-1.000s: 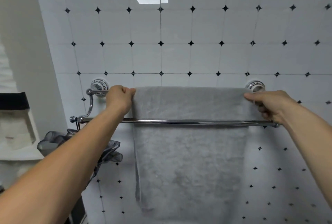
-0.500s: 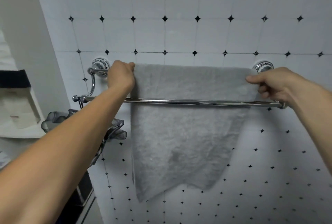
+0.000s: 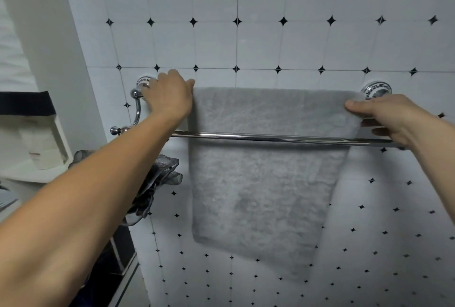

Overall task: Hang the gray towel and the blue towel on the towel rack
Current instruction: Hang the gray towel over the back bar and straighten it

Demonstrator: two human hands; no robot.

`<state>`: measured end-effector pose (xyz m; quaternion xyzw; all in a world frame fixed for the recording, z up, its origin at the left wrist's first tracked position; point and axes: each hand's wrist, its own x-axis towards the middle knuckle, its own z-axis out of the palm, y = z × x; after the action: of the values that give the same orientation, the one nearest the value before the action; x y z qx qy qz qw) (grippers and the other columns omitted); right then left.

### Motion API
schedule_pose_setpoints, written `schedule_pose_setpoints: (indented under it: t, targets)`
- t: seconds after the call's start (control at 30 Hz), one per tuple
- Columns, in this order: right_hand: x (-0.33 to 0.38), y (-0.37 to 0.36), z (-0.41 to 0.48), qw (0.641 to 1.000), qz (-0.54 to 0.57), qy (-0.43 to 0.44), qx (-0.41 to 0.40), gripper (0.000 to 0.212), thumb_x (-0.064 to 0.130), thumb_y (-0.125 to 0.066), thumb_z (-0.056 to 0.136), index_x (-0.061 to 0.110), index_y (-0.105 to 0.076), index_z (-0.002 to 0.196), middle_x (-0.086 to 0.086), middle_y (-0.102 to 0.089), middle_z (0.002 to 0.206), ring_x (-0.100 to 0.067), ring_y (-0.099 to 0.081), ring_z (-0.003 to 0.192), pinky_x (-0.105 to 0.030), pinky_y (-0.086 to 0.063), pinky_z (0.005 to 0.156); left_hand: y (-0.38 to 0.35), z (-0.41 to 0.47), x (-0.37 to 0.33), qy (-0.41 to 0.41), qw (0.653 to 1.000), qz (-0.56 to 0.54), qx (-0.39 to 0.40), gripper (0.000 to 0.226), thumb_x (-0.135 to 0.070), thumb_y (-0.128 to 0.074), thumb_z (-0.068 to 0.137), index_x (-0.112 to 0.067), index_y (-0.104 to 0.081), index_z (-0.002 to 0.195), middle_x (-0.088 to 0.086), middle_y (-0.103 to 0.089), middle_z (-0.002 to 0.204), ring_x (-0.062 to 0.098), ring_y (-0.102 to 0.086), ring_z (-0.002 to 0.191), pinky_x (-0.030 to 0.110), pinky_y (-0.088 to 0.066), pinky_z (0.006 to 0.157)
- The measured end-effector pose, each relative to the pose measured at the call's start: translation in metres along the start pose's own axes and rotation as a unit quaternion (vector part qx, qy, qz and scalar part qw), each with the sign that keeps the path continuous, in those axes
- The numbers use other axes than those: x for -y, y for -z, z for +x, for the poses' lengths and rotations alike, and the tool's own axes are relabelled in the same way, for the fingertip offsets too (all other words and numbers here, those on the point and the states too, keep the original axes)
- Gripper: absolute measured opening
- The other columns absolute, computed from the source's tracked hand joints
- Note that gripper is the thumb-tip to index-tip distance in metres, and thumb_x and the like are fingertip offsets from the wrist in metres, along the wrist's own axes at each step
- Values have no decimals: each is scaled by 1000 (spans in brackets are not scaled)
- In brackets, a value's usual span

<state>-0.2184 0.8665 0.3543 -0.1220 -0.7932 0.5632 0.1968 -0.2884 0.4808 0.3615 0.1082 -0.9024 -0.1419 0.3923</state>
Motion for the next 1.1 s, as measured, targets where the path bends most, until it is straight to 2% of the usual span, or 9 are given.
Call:
schedule_pose_setpoints:
  t: [0.1, 0.2, 0.33, 0.43, 0.57, 0.67, 0.8, 1.0, 1.1]
  targets:
    - [0, 0, 0, 1000, 7, 12, -16, 27, 20, -85, 66, 20, -58, 68, 14, -66, 52, -12, -56, 61, -29, -33, 56, -5, -20, 8, -3, 994, -105, -30, 34, -40, -45, 93, -10, -58, 104, 15, -69, 105, 40, -61, 101, 42, -41, 79]
    - [2, -3, 0, 997, 14, 43, -58, 34, 20, -87, 63, 20, -60, 83, 5, -61, 66, -11, -51, 59, -27, -32, 52, -10, -38, 16, 0, 985, -173, 15, 26, -36, -53, 86, -17, -55, 103, 4, -70, 99, 32, -63, 97, 36, -40, 74]
    - [7, -4, 4, 994, -3, 76, -83, 43, 20, -88, 63, 25, -46, 67, 4, -51, 68, -10, -47, 55, -16, -39, 42, -9, -29, 15, 94, 897, -423, 91, 30, -15, -76, 73, -18, -55, 94, -6, -57, 75, 21, -60, 82, 32, -53, 80]
    - [11, -1, 10, 991, -23, 81, -102, 40, 24, -90, 62, 26, -50, 69, 3, -54, 70, -9, -51, 51, -19, -44, 46, -4, -19, 16, 114, 870, -474, 74, 34, -10, -81, 69, -19, -57, 91, -2, -57, 74, 21, -62, 79, 34, -56, 84]
    - [6, 0, 17, 984, -66, 110, -126, 41, 32, -88, 64, 18, -62, 92, -9, -64, 85, -12, -56, 56, -25, -51, 59, 4, -16, 17, 57, 908, -411, 57, 31, -20, -75, 78, -21, -63, 106, -4, -61, 71, 11, -60, 65, 16, -52, 65]
    - [1, 0, 14, 975, -123, 147, -114, 34, 36, -83, 71, 22, -68, 99, -8, -62, 82, -13, -54, 60, -23, -43, 61, 6, -23, 17, -15, 950, -300, 81, 32, -28, -66, 85, -24, -67, 117, 5, -71, 98, 21, -67, 93, 36, -52, 91]
    - [6, 5, 6, 953, -207, 191, -114, 25, 35, -73, 81, 24, -73, 103, -8, -66, 89, -21, -60, 81, -24, -43, 72, 13, -26, 17, -83, 973, -204, 74, 34, -31, -66, 87, -23, -68, 120, 7, -72, 114, 24, -63, 111, 39, -48, 96]
    - [9, -2, -4, 873, -391, 241, -165, 31, 35, -59, 89, 25, -68, 117, -12, -61, 125, -38, -48, 119, -44, -39, 94, 19, -18, 18, -158, 985, -71, 25, 37, -35, -66, 84, -20, -67, 118, 13, -68, 114, 37, -58, 111, 45, -46, 88]
    - [7, -7, -3, 819, -467, 318, -97, 42, 34, -62, 88, 28, -59, 129, -6, -56, 136, -36, -41, 124, -47, -28, 101, 15, -13, 15, -278, 959, -44, -24, 31, -25, -65, 86, -14, -70, 115, 18, -66, 115, 43, -55, 107, 48, -41, 89]
